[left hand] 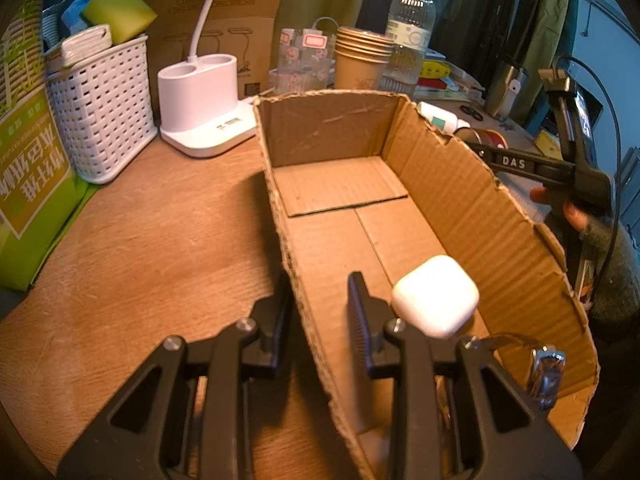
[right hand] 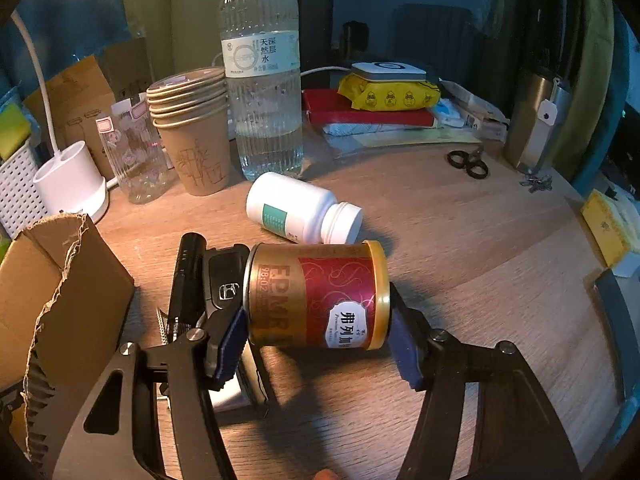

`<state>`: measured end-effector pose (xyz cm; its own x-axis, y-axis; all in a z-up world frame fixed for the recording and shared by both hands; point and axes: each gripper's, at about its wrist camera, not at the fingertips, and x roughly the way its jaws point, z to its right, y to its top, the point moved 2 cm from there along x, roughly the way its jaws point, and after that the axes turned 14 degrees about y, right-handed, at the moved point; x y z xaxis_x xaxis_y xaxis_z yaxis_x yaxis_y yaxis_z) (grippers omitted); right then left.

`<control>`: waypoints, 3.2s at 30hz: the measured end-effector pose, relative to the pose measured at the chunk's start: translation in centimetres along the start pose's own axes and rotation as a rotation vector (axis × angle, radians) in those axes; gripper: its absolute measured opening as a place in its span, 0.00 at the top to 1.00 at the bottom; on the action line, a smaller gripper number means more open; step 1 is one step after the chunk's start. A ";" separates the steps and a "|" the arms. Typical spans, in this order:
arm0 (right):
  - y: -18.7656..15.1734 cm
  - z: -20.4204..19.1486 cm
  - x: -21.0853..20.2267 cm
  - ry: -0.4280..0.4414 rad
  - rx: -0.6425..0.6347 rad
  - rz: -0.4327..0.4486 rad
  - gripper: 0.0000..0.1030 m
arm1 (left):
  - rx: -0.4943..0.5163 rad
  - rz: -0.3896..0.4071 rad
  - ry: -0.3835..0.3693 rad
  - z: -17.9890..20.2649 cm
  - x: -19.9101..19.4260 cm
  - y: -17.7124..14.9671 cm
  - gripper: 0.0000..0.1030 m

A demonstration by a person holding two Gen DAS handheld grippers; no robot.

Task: Organize rigid objects
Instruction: 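Lift the red-and-gold can with the right tool and lower it into the box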

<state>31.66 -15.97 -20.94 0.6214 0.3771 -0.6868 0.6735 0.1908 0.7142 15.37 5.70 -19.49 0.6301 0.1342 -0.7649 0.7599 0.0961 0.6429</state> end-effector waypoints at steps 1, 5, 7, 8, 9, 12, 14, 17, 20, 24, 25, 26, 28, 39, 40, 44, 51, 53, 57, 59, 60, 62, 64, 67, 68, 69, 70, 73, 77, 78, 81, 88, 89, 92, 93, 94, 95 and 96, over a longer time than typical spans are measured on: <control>0.0 0.0 -0.1 0.000 -0.001 0.003 0.37 | 0.000 0.000 0.000 0.0 0.0 0.0 0.72; -0.1 0.0 -0.7 -0.002 0.001 0.024 0.37 | 0.000 0.000 0.000 0.0 0.0 0.0 0.72; 0.0 0.0 -1.3 -0.007 0.002 0.041 0.37 | 0.000 0.000 0.000 0.0 0.0 0.0 0.72; 0.0 0.0 -1.6 -0.007 0.004 0.048 0.37 | 0.000 0.000 0.000 0.0 0.0 0.0 0.72; 0.0 0.0 -1.9 -0.005 0.005 0.055 0.37 | 0.000 0.000 0.000 0.0 0.0 0.0 0.72; 0.1 -0.5 -3.1 0.004 0.000 0.078 0.37 | 0.000 0.000 0.000 0.0 0.0 0.0 0.72; 0.1 -1.0 -3.7 0.011 -0.007 0.090 0.37 | 0.000 0.000 0.000 0.0 0.0 0.0 0.72; 0.3 -1.8 -4.8 0.022 -0.023 0.110 0.37 | 0.000 0.000 0.000 0.0 0.0 0.0 0.72; 0.4 -2.7 -5.8 0.038 -0.035 0.130 0.37 | 0.000 0.000 0.000 0.0 0.0 0.0 0.72; 0.5 -3.9 -7.1 0.062 -0.054 0.152 0.37 | 0.000 0.000 0.000 0.0 0.0 0.0 0.72; 0.6 -4.2 -7.4 0.071 -0.060 0.158 0.37 | 0.000 0.000 0.000 0.0 0.0 0.0 0.72; 0.6 -4.6 -7.7 0.080 -0.067 0.162 0.37 | 0.000 0.000 0.000 0.0 0.0 0.0 0.72; 0.5 -5.4 -8.2 0.097 -0.081 0.170 0.37 | 0.000 0.000 0.000 0.0 0.0 0.0 0.72; 0.4 -9.4 -9.7 0.186 -0.152 0.190 0.37 | 0.000 0.000 -0.001 0.0 0.0 0.0 0.72; 0.3 -9.9 -9.7 0.200 -0.162 0.189 0.37 | 0.000 0.000 -0.001 0.0 0.0 0.0 0.72; -0.1 -11.5 -9.8 0.243 -0.199 0.180 0.37 | 0.000 0.000 -0.001 0.0 0.0 0.0 0.72; -0.8 -14.6 -9.3 0.314 -0.271 0.153 0.37 | 0.000 0.000 -0.001 0.0 0.1 0.0 0.72; -1.0 -15.2 -9.1 0.328 -0.287 0.142 0.37 | 0.000 0.000 -0.001 0.0 0.0 0.0 0.72; -1.4 -16.1 -8.6 0.346 -0.308 0.121 0.37 | 0.000 0.000 -0.001 0.0 0.0 0.0 0.72; -1.5 -16.3 -8.4 0.353 -0.312 0.112 0.37 | 0.000 0.000 -0.001 0.0 0.0 0.0 0.72; -1.5 -16.4 -8.3 0.354 -0.316 0.107 0.37 | 0.000 0.000 -0.001 0.0 0.1 0.0 0.72; -1.6 -16.5 -8.2 0.356 -0.323 0.098 0.37 | -0.001 0.000 -0.001 -0.1 0.1 0.0 0.72; -1.7 -16.6 -8.1 0.361 -0.328 0.087 0.37 | 0.000 0.000 -0.001 0.0 0.0 0.0 0.72; -1.9 -16.8 -7.8 0.359 -0.339 0.066 0.37 | -0.001 0.000 -0.001 0.0 0.0 0.0 0.72; -1.9 -17.0 -7.7 0.360 -0.341 0.058 0.37 | -0.001 0.000 -0.001 0.0 0.1 0.0 0.72; -1.9 -17.0 -7.5 0.364 -0.343 0.046 0.37 | -0.001 0.000 -0.001 0.0 0.1 0.0 0.72; -2.0 -17.1 -7.4 0.362 -0.347 0.036 0.37 | -0.001 0.000 -0.001 0.0 0.1 0.0 0.72; -2.1 -17.2 -7.0 0.356 -0.347 0.020 0.36 | -0.001 0.000 -0.001 0.0 0.1 0.0 0.72; -2.0 -17.0 -7.1 0.367 -0.338 0.023 0.25 | -0.001 0.000 -0.001 0.1 0.1 0.0 0.72; -2.0 -17.0 -7.2 0.367 -0.336 0.025 0.25 | -0.001 0.000 -0.001 0.1 0.1 0.0 0.72; -2.0 -16.9 -7.2 0.369 -0.329 0.027 0.25 | -0.002 0.000 0.000 0.1 0.2 0.0 0.72; -1.8 -16.2 -7.7 0.371 -0.300 0.056 0.25 | -0.001 0.000 0.000 0.1 0.2 0.0 0.72; -1.8 -16.1 -7.7 0.370 -0.299 0.058 0.25 | -0.001 -0.001 0.000 0.1 0.2 0.0 0.72; -1.7 -15.7 -8.0 0.359 -0.294 0.070 0.25 | -0.001 -0.001 0.000 0.1 0.2 0.0 0.72; -1.6 -15.6 -8.1 0.356 -0.289 0.075 0.25 | -0.001 -0.001 0.000 0.1 0.2 0.0 0.72; -1.6 -15.3 -8.3 0.354 -0.283 0.081 0.25 | -0.001 0.000 0.000 0.1 0.2 0.0 0.72; -1.5 -15.1 -8.4 0.350 -0.276 0.087 0.25 | -0.001 0.000 0.000 0.1 0.2 0.0 0.72; -1.5 -14.8 -8.5 0.346 -0.272 0.092 0.25 | -0.001 0.000 0.000 0.1 0.2 0.0 0.72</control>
<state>19.43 -6.03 -14.12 0.4723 0.6759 -0.5658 0.4630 0.3560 0.8118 15.55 5.59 -19.61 0.6297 0.1340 -0.7652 0.7600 0.0975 0.6425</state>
